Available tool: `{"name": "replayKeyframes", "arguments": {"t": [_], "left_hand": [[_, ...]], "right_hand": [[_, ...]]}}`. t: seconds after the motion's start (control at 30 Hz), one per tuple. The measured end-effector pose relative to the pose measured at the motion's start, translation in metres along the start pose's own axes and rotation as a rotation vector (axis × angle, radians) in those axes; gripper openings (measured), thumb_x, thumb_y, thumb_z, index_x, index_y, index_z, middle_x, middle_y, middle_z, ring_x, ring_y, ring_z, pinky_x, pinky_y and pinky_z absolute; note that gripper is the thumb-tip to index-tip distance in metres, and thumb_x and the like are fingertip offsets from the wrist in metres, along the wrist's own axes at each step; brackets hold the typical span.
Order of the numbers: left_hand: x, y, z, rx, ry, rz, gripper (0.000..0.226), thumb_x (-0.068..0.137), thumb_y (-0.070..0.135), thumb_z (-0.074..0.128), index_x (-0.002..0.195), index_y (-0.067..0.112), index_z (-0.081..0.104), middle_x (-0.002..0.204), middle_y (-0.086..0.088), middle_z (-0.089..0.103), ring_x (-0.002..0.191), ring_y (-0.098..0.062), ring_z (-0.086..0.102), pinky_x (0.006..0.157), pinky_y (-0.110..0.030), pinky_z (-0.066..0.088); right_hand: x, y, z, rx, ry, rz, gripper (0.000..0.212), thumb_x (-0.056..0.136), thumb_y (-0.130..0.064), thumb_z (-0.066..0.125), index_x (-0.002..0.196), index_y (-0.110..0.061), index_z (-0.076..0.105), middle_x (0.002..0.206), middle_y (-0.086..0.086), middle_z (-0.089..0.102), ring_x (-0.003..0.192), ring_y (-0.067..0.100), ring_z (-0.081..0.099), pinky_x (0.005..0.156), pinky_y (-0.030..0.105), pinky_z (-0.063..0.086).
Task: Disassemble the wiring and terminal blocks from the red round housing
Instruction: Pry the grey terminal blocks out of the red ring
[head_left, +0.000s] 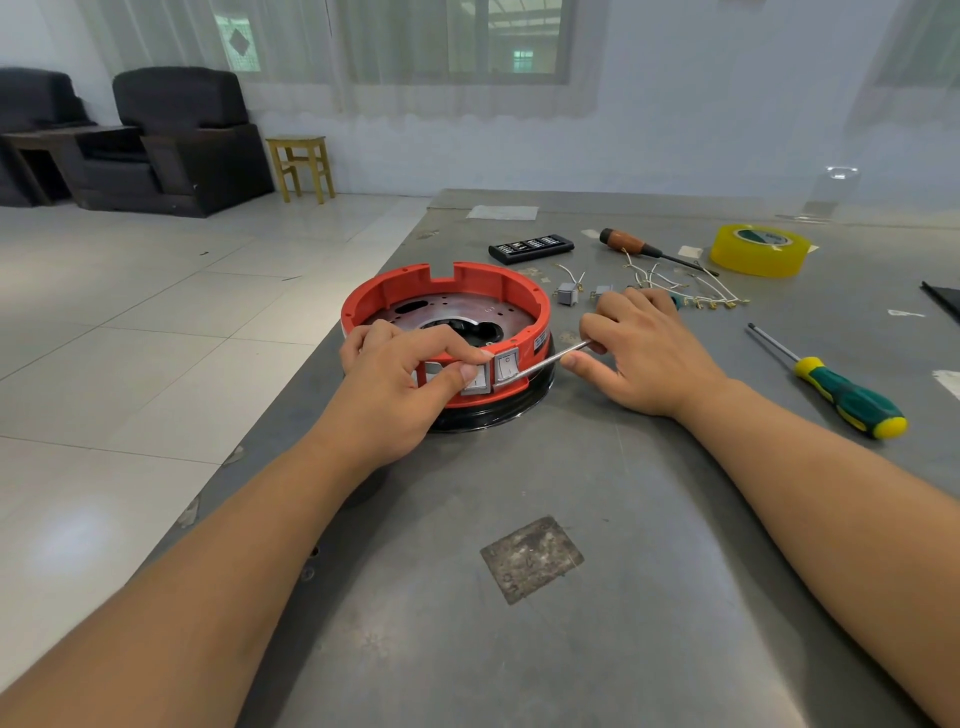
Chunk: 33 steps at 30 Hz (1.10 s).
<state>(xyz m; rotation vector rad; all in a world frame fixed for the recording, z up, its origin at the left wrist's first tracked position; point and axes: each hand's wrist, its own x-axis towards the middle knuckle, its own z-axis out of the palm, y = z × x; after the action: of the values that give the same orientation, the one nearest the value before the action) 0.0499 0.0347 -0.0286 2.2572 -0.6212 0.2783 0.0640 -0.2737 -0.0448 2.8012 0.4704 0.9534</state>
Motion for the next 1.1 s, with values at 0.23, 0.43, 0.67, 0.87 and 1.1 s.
{"name": "replayKeyframes", "arguments": {"t": [0.23, 0.43, 0.67, 0.87, 1.1], "left_hand": [[-0.003, -0.004, -0.001, 0.027, 0.018, 0.073, 0.029, 0.102, 0.042, 0.062, 0.102, 0.07, 0.054, 0.122, 0.014, 0.058, 0.126, -0.018, 0.034, 0.111, -0.043, 0.029], [-0.003, -0.008, -0.001, 0.007, 0.02, 0.079, 0.024, 0.098, 0.05, 0.066, 0.109, 0.065, 0.051, 0.116, 0.022, 0.063, 0.128, -0.017, 0.037, 0.109, -0.041, 0.03], [-0.007, -0.006, -0.003, 0.024, 0.004, 0.097, 0.029, 0.082, 0.06, 0.069, 0.101, 0.072, 0.051, 0.113, 0.025, 0.052, 0.111, 0.0, 0.025, 0.111, -0.047, 0.032], [-0.009, -0.005, -0.002, 0.034, 0.05, 0.144, 0.041, 0.086, 0.046, 0.08, 0.114, 0.061, 0.052, 0.109, 0.033, 0.048, 0.104, 0.008, 0.025, 0.113, -0.055, 0.032], [-0.009, -0.005, -0.001, 0.018, 0.059, 0.132, 0.036, 0.088, 0.039, 0.082, 0.099, 0.062, 0.056, 0.11, 0.031, 0.048, 0.106, 0.007, 0.023, 0.115, -0.053, 0.03]], "right_hand": [[-0.014, -0.006, -0.013, -0.064, -0.03, 0.018, 0.064, 0.097, -0.076, 0.016, 0.074, -0.026, 0.049, 0.078, -0.005, 0.045, 0.076, 0.019, 0.045, 0.076, 0.035, 0.031], [-0.047, -0.021, -0.033, -0.141, -0.041, 0.139, 0.065, 0.096, -0.076, 0.015, 0.061, -0.026, 0.037, 0.063, -0.008, 0.044, 0.064, 0.021, 0.049, 0.064, 0.035, 0.036], [-0.059, -0.03, -0.046, -0.114, -0.037, 0.294, 0.068, 0.094, -0.076, 0.012, 0.055, -0.024, 0.035, 0.056, -0.009, 0.04, 0.057, 0.019, 0.041, 0.059, 0.033, 0.027], [-0.048, -0.04, -0.044, -0.107, 0.012, 0.287, 0.065, 0.095, -0.075, 0.015, 0.056, -0.026, 0.032, 0.057, -0.009, 0.042, 0.058, 0.019, 0.042, 0.062, 0.033, 0.028], [-0.038, -0.025, -0.029, -0.098, 0.021, 0.222, 0.066, 0.096, -0.075, 0.013, 0.062, -0.026, 0.043, 0.065, -0.007, 0.043, 0.068, 0.02, 0.042, 0.067, 0.035, 0.028]]}}
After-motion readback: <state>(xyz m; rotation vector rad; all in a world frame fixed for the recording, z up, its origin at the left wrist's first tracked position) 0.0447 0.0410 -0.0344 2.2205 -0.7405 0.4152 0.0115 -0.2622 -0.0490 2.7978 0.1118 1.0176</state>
